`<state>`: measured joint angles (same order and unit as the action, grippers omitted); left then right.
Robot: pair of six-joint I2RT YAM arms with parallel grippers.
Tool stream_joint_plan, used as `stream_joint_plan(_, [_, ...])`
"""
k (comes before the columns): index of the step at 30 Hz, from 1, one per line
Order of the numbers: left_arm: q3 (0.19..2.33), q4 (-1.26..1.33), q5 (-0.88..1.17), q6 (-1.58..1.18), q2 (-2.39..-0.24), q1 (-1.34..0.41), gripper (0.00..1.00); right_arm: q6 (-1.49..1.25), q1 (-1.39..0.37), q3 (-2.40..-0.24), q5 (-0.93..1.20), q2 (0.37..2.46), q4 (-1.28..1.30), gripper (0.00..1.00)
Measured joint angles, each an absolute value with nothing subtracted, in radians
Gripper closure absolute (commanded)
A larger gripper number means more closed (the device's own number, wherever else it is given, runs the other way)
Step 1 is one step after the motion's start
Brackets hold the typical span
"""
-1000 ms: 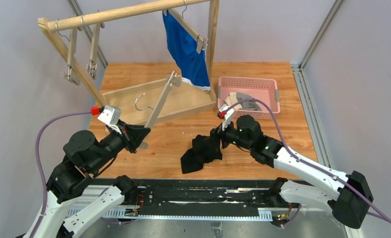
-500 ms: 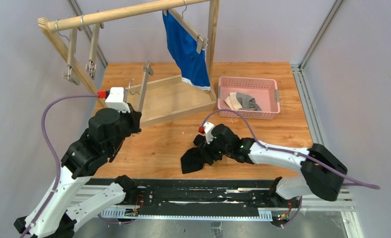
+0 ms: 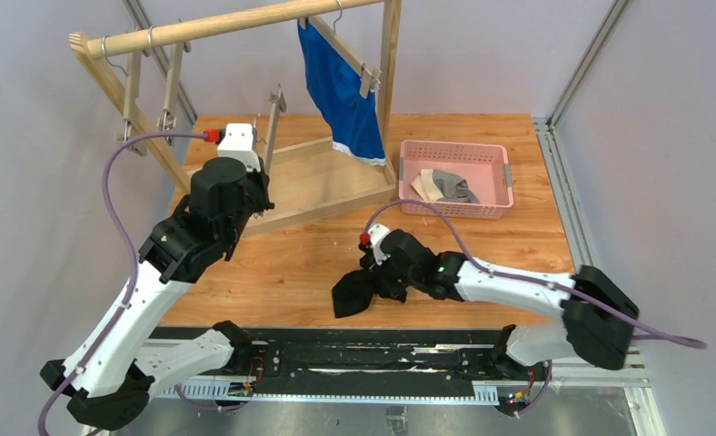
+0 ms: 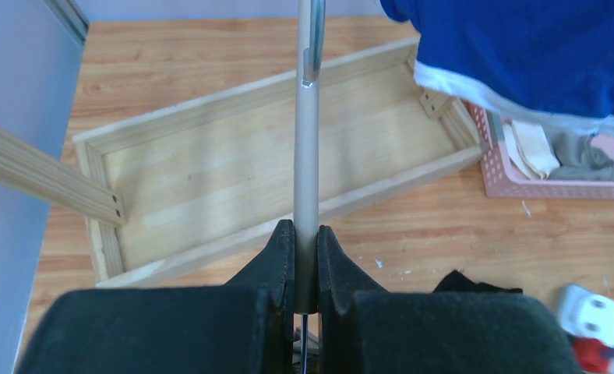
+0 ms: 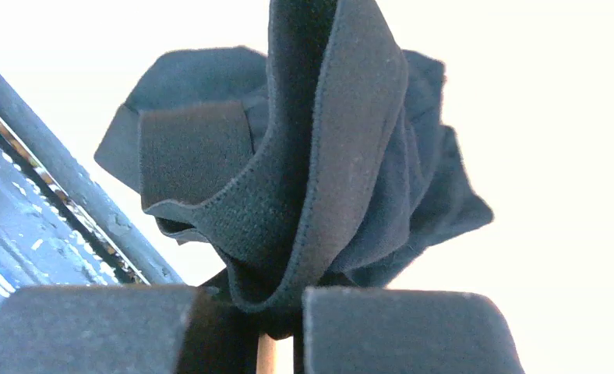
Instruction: Remove the underwear clipped to the hanger
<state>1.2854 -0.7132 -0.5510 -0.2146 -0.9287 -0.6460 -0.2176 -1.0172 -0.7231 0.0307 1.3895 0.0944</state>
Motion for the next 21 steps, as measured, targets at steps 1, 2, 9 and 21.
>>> stream_joint_plan(1, [1.302, -0.712, -0.549, -0.208, -0.936, -0.636, 1.0, -0.21, -1.017, -0.731, -0.006, 1.341, 0.125, 0.99])
stream_joint_plan(2, [1.323, -0.713, -0.536, -0.204, -0.943, -0.616, 1.0, -0.199, -1.016, -0.749, -0.043, 1.291, 0.162, 0.99])
stream_joint_plan(9, [1.418, -0.709, -0.468, -0.183, -0.979, -0.491, 1.0, -0.1, -0.878, -0.957, -0.266, 1.028, 0.279, 0.99])
stream_joint_plan(21, [1.498, -0.739, -0.442, -0.129, -1.011, -0.487, 1.0, 0.035, -0.528, -1.254, -0.326, 1.089, 0.229, 0.99])
